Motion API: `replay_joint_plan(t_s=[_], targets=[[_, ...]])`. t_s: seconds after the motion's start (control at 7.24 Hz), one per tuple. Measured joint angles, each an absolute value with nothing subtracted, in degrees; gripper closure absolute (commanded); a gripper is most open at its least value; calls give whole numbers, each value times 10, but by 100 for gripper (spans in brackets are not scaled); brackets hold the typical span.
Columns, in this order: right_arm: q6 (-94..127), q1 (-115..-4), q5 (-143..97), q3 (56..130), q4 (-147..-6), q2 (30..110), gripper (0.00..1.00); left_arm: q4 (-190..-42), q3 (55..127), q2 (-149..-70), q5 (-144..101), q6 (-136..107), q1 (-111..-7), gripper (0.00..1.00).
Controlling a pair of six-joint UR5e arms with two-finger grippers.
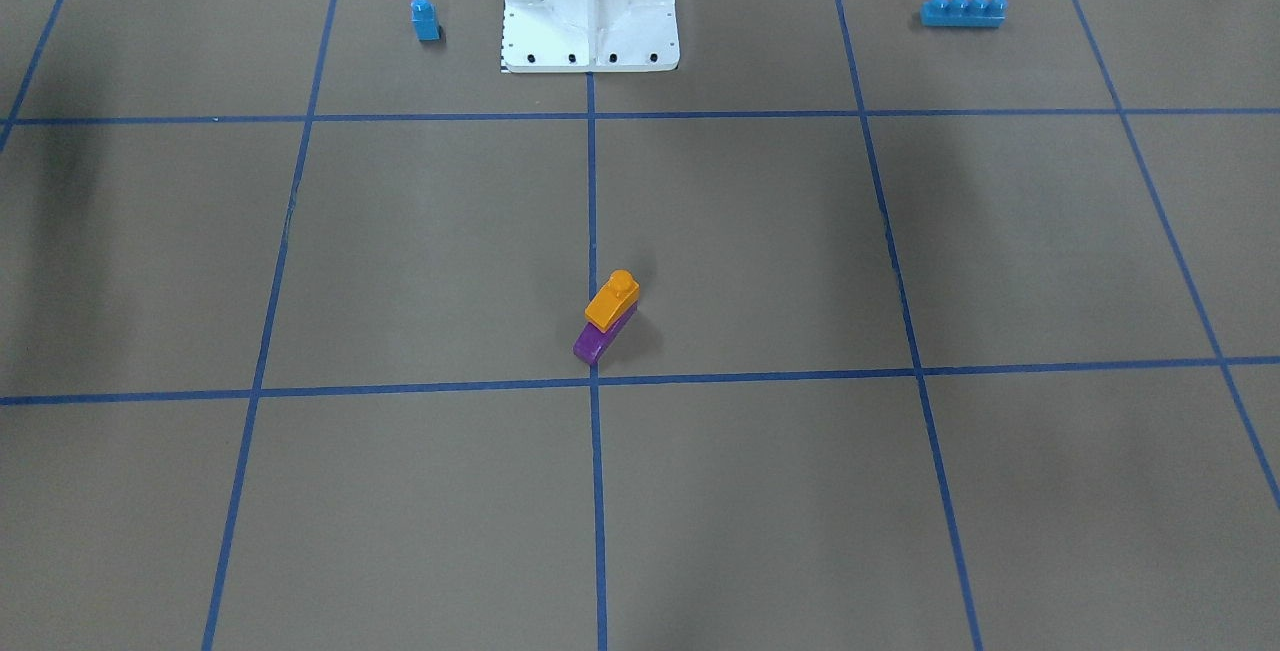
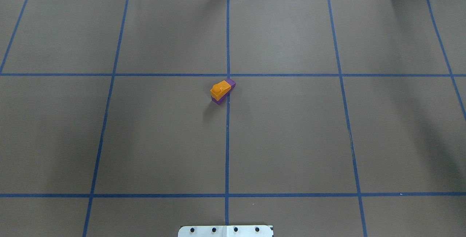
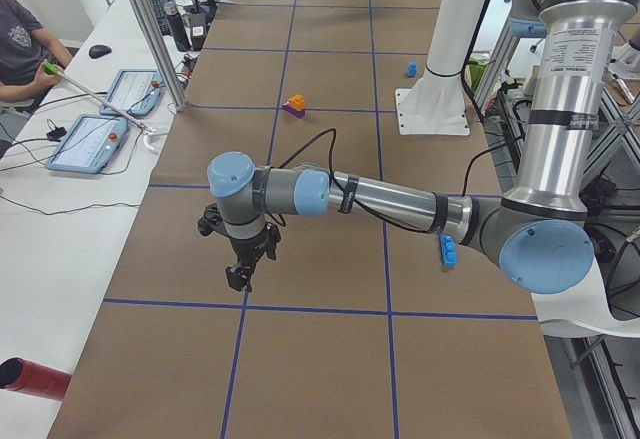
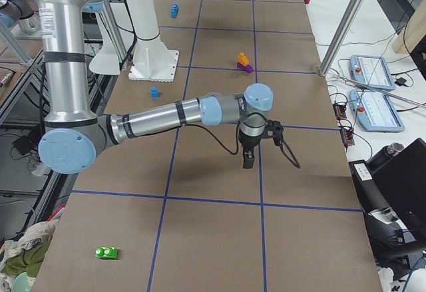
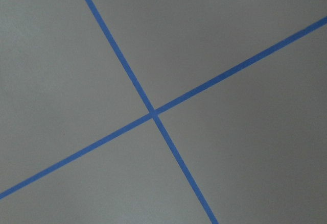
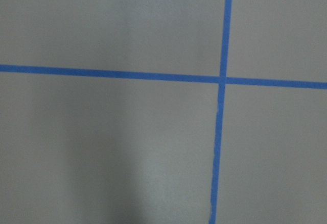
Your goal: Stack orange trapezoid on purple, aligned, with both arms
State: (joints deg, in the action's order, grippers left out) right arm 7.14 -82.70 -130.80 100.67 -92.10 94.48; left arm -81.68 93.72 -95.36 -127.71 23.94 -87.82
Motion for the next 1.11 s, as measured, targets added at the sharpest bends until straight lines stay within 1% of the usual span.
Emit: replay_joint_plan(t_s=[0.41, 0.83, 1.11], targets=[[31, -875, -1326, 992, -900, 962, 0, -830, 920, -944, -1280, 241, -894, 0], [-23, -904, -1350, 1029, -970, 963, 0, -830, 916, -939, -1283, 238, -894, 0], [-28, -912, -1352, 1046, -986, 973, 0, -830, 917, -934, -1284, 235, -895, 0]])
